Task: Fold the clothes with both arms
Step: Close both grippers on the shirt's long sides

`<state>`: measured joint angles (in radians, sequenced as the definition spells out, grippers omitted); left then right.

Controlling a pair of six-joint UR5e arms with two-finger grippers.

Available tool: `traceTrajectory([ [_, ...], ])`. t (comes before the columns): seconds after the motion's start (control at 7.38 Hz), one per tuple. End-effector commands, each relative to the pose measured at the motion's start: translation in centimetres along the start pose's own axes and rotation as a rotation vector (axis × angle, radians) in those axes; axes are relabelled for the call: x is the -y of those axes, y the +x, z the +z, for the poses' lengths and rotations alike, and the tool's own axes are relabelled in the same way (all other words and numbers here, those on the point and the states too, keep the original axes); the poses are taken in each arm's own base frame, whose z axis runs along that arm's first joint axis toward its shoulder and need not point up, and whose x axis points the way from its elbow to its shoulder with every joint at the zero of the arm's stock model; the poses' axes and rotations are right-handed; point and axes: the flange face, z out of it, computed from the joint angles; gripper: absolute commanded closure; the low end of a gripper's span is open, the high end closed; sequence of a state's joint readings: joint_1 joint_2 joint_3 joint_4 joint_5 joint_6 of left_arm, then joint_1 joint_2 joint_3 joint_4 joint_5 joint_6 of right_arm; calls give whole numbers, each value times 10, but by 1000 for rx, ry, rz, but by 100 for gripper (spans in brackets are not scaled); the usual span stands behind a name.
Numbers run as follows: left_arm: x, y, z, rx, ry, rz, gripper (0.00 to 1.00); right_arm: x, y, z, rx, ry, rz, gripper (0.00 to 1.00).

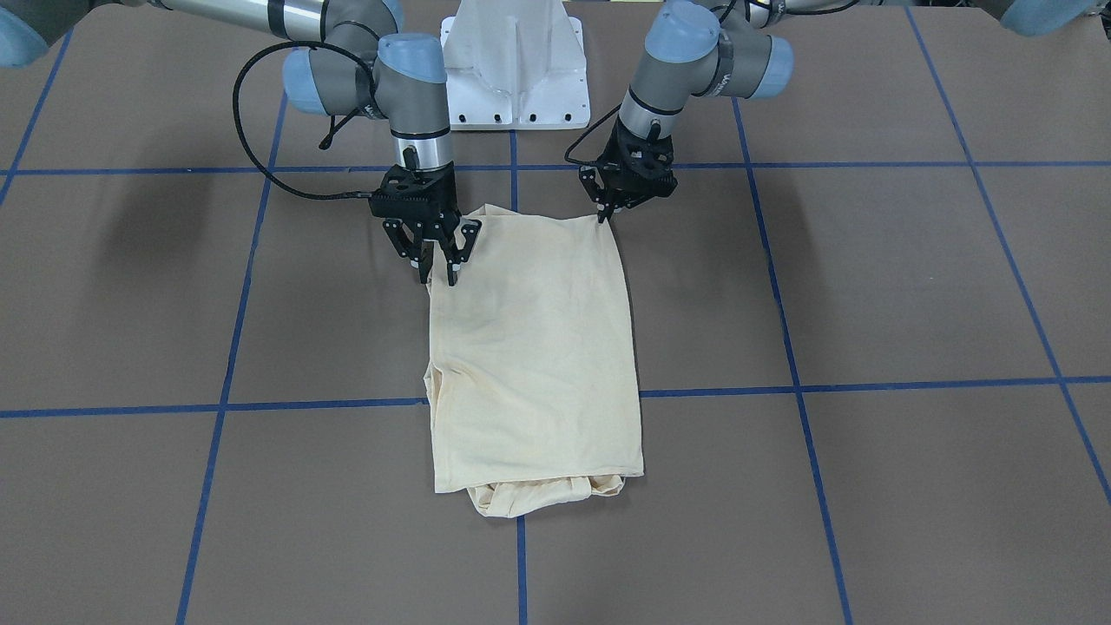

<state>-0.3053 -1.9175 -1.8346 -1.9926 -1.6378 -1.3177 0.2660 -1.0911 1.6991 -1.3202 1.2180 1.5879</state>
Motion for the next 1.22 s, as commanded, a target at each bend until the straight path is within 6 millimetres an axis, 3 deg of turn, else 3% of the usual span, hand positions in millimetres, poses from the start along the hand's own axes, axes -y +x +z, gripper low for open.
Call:
traceTrajectory([
  [0.0,-1,0,0,0,-2,1,100,-4,0,-2,4,0,-5,67],
  [0.14,0,0,0,0,0,0,100,-5,0,-3,5,0,-5,68],
  [0.41,0,0,0,0,0,2,100,-4,-1,-5,8,0,-5,100],
  [0.68,0,2,-2,-5,1,2,100,-4,0,-5,10,0,-6,100],
  [0.81,1,5,-9,-16,4,3,100,2,-1,-17,32,-4,2,100],
  [0.95,0,11,-29,-52,0,5,100,13,4,-37,64,-4,16,100],
  [1.08,-3,19,-51,-68,-13,5,100,9,17,-57,87,-21,13,100],
])
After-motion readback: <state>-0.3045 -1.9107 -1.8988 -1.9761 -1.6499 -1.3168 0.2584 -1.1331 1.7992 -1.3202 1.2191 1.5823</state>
